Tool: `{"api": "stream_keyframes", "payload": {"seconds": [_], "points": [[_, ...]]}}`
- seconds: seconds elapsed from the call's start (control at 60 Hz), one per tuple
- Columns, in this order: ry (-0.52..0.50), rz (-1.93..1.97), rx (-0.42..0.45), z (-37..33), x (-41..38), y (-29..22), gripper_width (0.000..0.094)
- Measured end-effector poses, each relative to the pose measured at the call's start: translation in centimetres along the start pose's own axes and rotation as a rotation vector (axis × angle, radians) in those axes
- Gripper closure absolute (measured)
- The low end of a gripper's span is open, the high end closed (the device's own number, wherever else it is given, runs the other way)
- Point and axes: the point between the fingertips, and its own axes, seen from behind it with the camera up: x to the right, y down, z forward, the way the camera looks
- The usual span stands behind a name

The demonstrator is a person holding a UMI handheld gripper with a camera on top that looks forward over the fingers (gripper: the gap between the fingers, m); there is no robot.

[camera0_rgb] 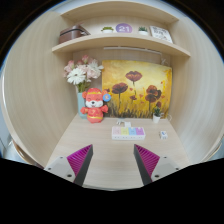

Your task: Unplug charger

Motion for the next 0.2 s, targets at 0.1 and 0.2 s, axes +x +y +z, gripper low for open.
{"api": "stream_keyframes", "payload": {"seconds": [0.1,0.2], "points": [[-0.001,0.006,-0.010,-0.26,0.33,0.13,0.0113],[-0.004,0.015,-0.015,-0.09,0.35,0.64,0.0115]]}}
